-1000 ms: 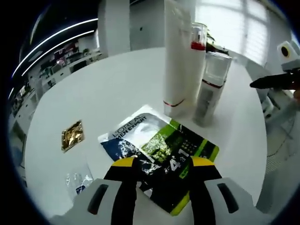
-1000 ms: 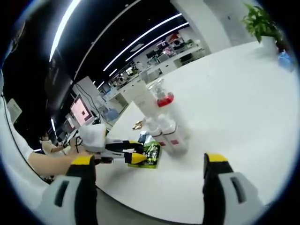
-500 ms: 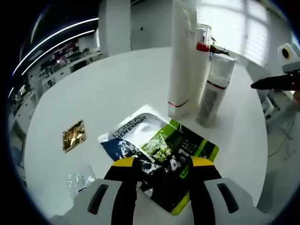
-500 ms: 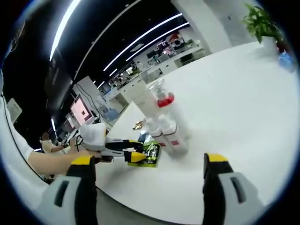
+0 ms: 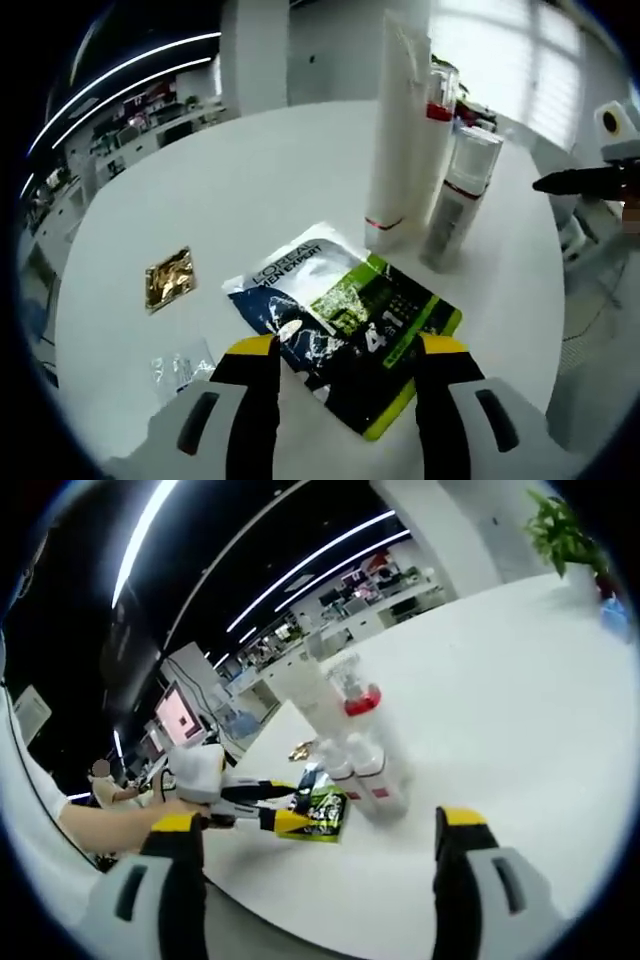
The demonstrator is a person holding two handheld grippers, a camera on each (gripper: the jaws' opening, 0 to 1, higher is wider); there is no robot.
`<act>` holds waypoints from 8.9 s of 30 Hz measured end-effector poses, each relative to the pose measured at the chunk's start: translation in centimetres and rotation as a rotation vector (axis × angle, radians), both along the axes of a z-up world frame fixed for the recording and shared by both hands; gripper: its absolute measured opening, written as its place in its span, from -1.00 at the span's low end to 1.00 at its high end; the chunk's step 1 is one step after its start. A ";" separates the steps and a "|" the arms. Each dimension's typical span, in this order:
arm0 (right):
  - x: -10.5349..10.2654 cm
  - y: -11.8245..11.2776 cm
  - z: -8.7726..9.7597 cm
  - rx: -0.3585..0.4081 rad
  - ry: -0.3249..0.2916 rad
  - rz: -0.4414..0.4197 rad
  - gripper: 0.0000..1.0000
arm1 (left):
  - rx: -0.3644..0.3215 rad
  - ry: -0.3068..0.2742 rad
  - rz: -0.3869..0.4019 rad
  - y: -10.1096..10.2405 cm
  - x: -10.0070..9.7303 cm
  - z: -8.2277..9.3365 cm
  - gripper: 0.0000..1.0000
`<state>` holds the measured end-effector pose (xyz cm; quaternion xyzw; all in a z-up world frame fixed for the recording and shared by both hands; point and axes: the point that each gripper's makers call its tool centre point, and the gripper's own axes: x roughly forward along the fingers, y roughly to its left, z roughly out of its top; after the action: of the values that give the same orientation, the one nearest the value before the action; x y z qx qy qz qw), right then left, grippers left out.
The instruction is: Arrange the skincare products in the storage area until every visible bottle or jar stands upright without overlapping.
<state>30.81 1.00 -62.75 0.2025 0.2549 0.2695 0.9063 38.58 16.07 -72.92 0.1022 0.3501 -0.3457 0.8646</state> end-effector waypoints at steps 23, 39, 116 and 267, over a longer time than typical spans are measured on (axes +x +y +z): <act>-0.8 0.4 1.3 -0.012 -0.043 0.073 0.95 | -0.074 0.017 0.135 3.6 -4.5 3.8 0.40; -0.6 -0.5 1.8 -0.036 -0.075 0.084 0.96 | -0.143 0.002 0.205 5.3 -6.6 7.1 0.64; -0.7 -3.2 -0.4 -0.119 -0.024 0.048 0.99 | 0.025 0.080 0.355 10.7 -3.5 3.2 0.82; 0.0 -4.0 -2.9 -0.118 0.045 0.007 0.98 | 0.456 0.125 -0.755 6.0 -1.8 -1.9 -0.25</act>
<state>30.79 -3.03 -65.62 0.1537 0.2913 0.2528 0.9097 36.81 22.12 -74.80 0.3899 0.4071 -0.5567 0.6103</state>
